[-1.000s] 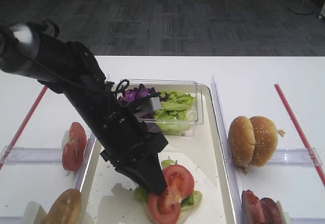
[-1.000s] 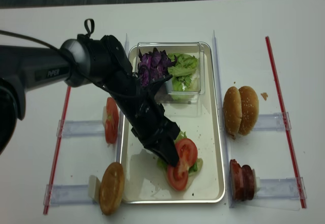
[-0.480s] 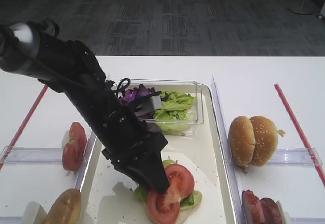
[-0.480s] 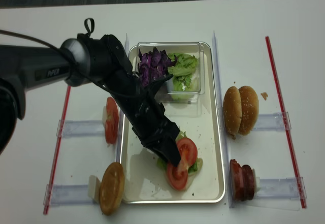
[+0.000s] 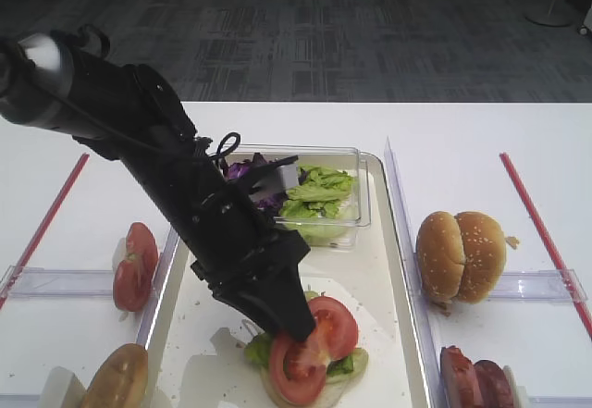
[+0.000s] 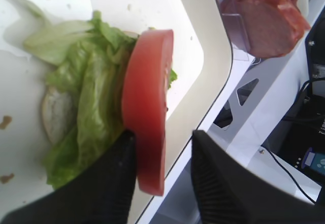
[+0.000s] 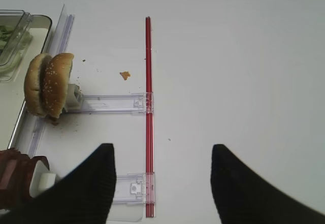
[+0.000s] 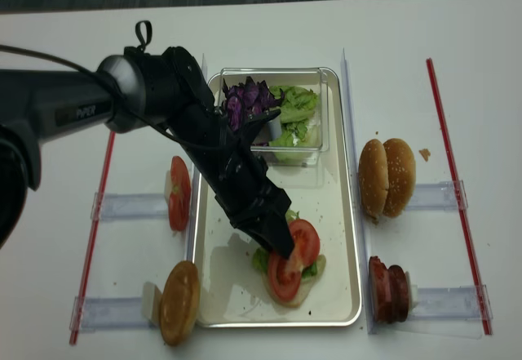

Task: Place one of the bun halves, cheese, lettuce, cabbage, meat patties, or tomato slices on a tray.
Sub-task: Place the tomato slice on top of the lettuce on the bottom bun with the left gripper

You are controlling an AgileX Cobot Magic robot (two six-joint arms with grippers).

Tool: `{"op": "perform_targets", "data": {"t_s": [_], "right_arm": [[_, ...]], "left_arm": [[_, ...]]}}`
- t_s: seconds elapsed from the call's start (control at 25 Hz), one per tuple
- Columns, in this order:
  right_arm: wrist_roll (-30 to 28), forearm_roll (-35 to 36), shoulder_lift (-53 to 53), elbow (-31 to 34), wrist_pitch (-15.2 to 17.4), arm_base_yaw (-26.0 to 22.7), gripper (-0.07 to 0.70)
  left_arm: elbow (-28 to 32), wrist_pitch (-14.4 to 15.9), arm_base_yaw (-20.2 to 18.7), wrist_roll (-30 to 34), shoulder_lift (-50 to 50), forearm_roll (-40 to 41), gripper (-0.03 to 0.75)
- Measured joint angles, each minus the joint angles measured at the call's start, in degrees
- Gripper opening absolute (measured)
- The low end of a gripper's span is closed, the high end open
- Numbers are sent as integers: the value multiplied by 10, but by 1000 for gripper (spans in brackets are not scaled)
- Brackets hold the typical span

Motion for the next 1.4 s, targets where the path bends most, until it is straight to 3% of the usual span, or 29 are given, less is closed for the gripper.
{"op": "perform_targets", "data": {"t_s": [0.36, 0.96, 1.4], "right_arm": [[0, 0, 0, 0, 0, 0, 445], [0, 0, 0, 0, 0, 0, 445], [0, 0, 0, 0, 0, 0, 445]], "left_arm": [[0, 0, 0, -21, 0, 36, 247], [-1, 0, 0, -23, 0, 42, 442], [-46, 2, 0, -19, 0, 59, 455]]}}
